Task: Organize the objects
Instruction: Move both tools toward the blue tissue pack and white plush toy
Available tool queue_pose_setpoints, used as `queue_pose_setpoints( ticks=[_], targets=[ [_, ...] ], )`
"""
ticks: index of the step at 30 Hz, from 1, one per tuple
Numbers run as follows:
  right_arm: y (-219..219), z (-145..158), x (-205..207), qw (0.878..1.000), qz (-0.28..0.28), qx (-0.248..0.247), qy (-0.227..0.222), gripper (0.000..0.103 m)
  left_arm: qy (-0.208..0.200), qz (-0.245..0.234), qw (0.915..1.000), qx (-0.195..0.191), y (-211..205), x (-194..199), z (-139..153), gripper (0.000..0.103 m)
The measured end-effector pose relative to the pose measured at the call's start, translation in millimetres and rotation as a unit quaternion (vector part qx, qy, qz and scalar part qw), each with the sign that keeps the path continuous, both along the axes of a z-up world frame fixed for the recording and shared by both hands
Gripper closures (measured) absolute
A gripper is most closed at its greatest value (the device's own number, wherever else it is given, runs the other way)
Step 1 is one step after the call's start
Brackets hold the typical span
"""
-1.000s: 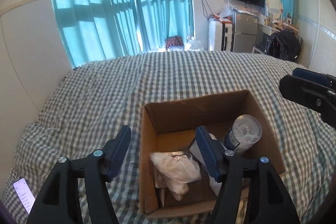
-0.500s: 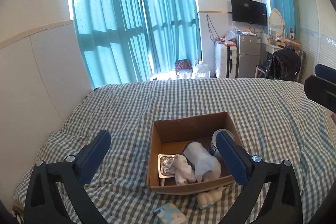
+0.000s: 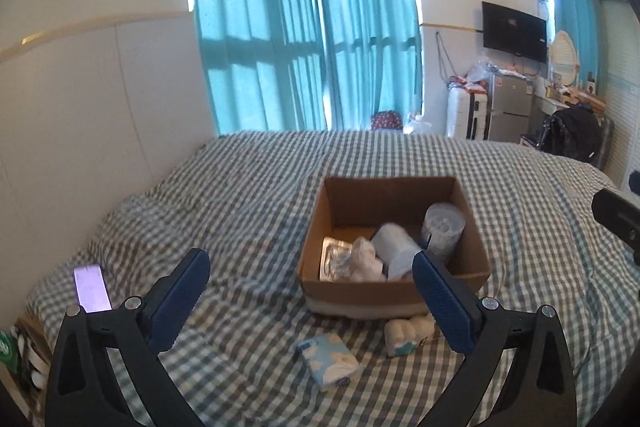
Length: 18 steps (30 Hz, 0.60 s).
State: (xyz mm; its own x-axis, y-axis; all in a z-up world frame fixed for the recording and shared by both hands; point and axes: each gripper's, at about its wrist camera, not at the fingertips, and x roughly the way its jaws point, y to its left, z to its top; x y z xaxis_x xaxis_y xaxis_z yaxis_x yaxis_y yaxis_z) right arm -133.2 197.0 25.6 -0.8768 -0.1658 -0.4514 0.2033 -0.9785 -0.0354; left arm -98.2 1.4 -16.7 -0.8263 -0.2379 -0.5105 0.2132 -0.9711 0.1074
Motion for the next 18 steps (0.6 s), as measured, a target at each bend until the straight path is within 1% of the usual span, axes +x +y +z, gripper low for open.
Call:
queue_pose_setpoints(
  ticks=[3,5,7,10,12,16,18],
  targets=[
    [6.0,-35.3,-14.4,0.999,-0.009,-0.012,-0.033,0.000,-0.029,0.028,0.9992,0.006,-5.3,-4.6,-31.7,0.000],
    [7.8,-57.9,-24.7,0.999,-0.016,-0.012,-0.049,0.000,-0.064,0.034,0.9970,0.028,-10.4,-11.7,-56.4,0.000],
    [8.7,-77.2,-31.5,0.998,-0.023,-0.004,-0.060,0.000,-0.092,0.039,0.9942,0.041,-11.9,-17.6,-79.0,0.000],
    [9.1,-105.3,-42.3,0.996,-0.026,-0.006,-0.091,0.000,-0.126,0.044,0.9904,0.036,-10.6,-26.7,-112.1,0.000],
    [9.7,-120.0,-47.9,0.993,-0.029,-0.010,-0.110,0.000,-0.148,0.043,0.9873,0.038,-11.3,-33.1,-132.1,0.000],
    [4.5,-138.4,-55.6,0.991,-0.034,-0.002,-0.130,0.000,-0.188,0.026,0.9810,0.039,-10.5,-44.6,-169.7,0.000],
    [1.5,-144.3,-57.6,0.990,-0.038,-0.003,-0.135,0.000,-0.192,0.015,0.9804,0.042,-10.3,-48.3,-179.6,0.009]
  ],
)
